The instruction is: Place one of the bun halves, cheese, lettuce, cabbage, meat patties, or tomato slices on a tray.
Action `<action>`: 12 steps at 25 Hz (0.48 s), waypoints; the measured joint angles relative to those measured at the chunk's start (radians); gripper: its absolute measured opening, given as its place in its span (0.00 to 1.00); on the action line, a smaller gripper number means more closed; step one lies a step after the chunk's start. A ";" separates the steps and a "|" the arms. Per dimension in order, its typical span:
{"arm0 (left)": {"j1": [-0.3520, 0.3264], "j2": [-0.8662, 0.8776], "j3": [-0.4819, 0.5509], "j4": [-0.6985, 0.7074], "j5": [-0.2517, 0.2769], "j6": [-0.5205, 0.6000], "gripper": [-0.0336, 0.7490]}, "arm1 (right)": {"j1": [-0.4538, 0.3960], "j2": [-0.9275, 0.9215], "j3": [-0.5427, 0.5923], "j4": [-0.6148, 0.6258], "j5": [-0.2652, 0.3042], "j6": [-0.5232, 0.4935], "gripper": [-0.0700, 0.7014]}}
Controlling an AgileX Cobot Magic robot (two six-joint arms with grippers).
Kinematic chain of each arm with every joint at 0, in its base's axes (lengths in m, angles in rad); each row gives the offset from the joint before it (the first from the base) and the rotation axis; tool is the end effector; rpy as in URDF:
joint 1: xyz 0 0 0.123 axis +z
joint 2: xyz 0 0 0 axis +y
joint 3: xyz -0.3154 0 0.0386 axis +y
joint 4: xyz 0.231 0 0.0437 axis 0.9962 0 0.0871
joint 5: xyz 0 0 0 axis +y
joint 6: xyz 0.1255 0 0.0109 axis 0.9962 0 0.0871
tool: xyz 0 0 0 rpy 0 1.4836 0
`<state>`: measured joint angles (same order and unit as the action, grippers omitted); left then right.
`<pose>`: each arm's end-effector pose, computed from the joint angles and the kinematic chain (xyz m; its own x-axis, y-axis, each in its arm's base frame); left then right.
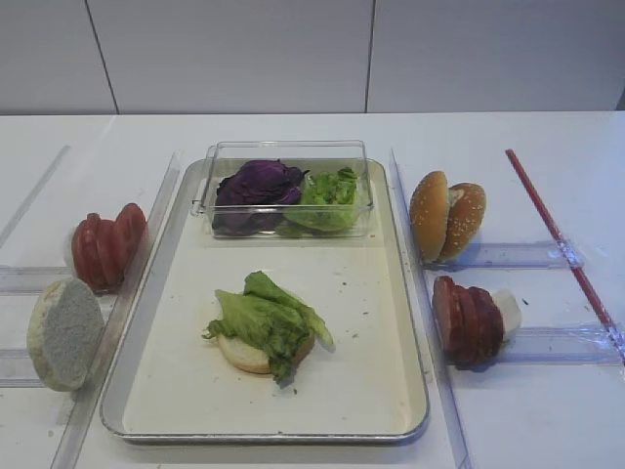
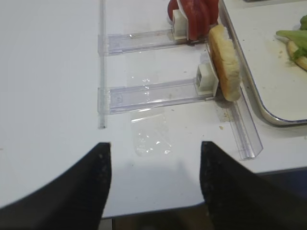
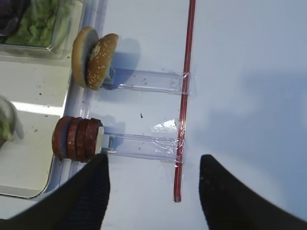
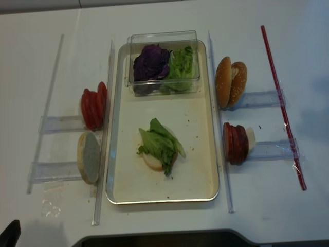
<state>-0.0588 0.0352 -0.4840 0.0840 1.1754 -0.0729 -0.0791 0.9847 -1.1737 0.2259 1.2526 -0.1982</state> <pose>-0.0232 0.0111 0.2374 -0.5940 -0.0054 -0.8044 -0.0276 0.9995 0.0136 0.1477 0.0152 0.3920 -0.8096 -0.0594 -0.5840 -0.1462 0.9839 0.1025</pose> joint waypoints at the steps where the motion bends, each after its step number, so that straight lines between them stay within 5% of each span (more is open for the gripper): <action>1: 0.000 0.000 0.000 0.000 0.000 0.000 0.58 | 0.000 -0.042 0.017 0.000 0.000 0.000 0.68; 12: 0.000 0.000 0.000 0.000 0.000 0.000 0.58 | 0.000 -0.422 0.224 -0.036 0.002 -0.026 0.68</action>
<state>-0.0588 0.0352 -0.4840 0.0840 1.1754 -0.0729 -0.0791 0.5626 -0.9496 0.1902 1.2542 -0.2238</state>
